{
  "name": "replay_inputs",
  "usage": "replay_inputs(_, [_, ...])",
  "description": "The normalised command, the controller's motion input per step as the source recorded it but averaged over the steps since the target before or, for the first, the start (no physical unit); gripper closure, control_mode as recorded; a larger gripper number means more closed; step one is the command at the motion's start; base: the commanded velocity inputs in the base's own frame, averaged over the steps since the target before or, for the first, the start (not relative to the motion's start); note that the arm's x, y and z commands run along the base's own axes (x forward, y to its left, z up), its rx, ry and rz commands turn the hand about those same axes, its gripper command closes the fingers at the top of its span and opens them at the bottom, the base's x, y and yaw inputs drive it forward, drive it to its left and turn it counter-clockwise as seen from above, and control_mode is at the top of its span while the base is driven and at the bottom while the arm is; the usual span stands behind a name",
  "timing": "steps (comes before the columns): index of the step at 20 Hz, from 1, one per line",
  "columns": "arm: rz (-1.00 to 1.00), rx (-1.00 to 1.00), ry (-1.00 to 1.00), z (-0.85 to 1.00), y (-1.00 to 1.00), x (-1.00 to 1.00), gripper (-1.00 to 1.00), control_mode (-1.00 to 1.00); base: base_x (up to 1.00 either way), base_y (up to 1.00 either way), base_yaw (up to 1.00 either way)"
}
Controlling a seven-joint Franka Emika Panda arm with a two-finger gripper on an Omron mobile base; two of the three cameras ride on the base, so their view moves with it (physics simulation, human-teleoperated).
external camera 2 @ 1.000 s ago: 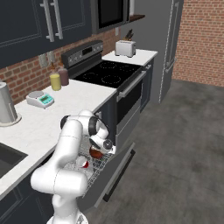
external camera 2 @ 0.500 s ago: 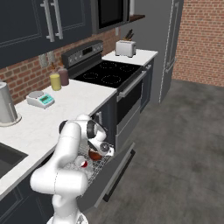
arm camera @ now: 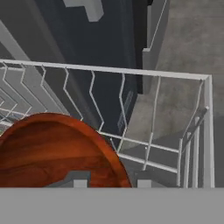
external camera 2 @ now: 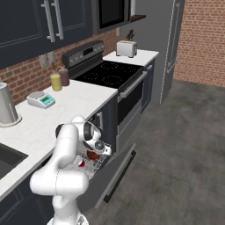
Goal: Pick up the cup and bowl from the counter, place them in the dishwasher, and close the dishwasher door.
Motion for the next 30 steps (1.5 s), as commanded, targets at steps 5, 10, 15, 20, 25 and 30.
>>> replay_inputs(5, [0.0,0.01,-0.08,0.31,0.0,-0.01,-1.0,-1.0,0.0,0.0,0.0])
replay_inputs(10, [0.0,0.07,0.0,0.68,0.0,0.0,-1.0,-1.0,0.0,0.0,0.0])
replay_inputs(15, [0.0,0.04,0.01,0.85,-0.32,-0.25,-1.0,-1.0,0.0,0.0,0.0])
replay_inputs(20, [0.0,0.0,0.0,0.99,-0.75,-0.43,-1.0,-1.0,0.0,0.0,0.0])
replay_inputs(25, [0.0,0.0,0.0,1.0,-0.54,-0.35,-1.0,-1.0,0.0,0.0,0.0])
replay_inputs(30, [0.0,0.0,0.0,1.0,-0.28,-0.63,-1.0,-1.0,0.0,0.0,0.0])
